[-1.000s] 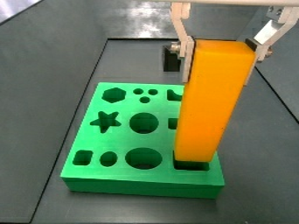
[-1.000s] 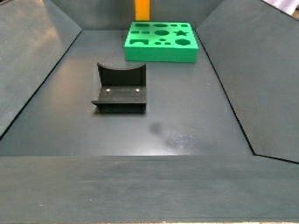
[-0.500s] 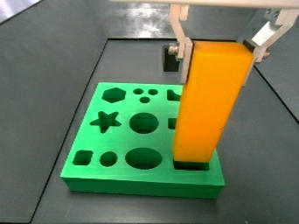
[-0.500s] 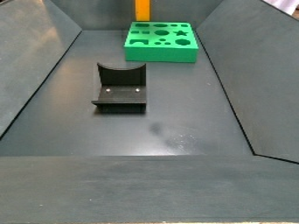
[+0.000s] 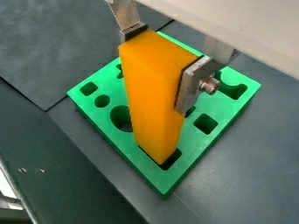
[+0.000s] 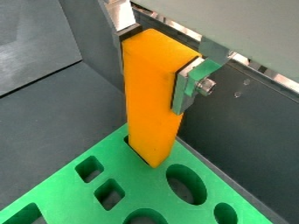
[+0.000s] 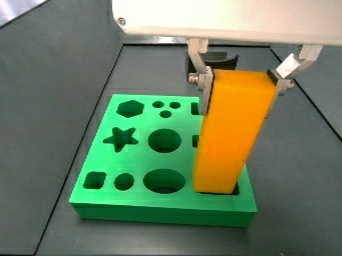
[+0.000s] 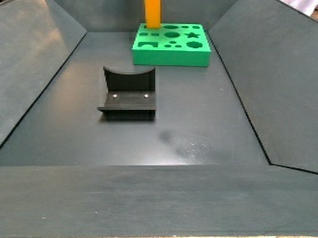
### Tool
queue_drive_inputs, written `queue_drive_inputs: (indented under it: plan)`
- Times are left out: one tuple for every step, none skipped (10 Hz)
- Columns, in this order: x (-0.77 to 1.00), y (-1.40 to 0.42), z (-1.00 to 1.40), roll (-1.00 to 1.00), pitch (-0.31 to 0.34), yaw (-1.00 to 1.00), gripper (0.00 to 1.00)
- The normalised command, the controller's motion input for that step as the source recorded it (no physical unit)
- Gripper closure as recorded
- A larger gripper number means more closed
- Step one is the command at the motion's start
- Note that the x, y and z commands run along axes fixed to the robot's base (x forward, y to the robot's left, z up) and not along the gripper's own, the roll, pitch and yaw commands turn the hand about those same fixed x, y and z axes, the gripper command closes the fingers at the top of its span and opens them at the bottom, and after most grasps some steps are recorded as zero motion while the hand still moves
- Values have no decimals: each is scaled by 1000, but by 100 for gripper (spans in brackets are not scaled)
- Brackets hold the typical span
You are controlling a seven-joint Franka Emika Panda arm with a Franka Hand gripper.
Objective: Pick up the rectangle object. Move up. Place the rectangle object on the fixture. Regrasp the rectangle object. Move to above the board. Insert the rectangle object.
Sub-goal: Insert the rectangle object.
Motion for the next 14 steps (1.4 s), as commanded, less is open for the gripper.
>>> queue_drive_inputs:
  plan:
    - [0, -83, -309, 101, -27, 157, 100]
    - [0, -3, -374, 126, -33, 237, 100]
    - [0, 0, -360, 119, -27, 220, 100]
    - [9, 0, -320, 99, 0, 209, 100]
    - [23, 0, -300, 91, 0, 194, 100]
    - [111, 0, -254, 67, 0, 94, 100]
    - [229, -29, -237, 46, 0, 0, 100]
    - [263, -29, -231, 40, 0, -17, 100]
    - [269, -29, -180, 33, 0, -89, 100]
    - [277, -51, -177, 77, 40, -97, 100]
    - [191, -23, -154, 64, 17, -51, 100]
    - [37, -20, -137, 63, 0, 0, 100]
    - [0, -6, -254, 64, -70, 0, 100]
    - [-23, -17, -597, 274, -193, 169, 100]
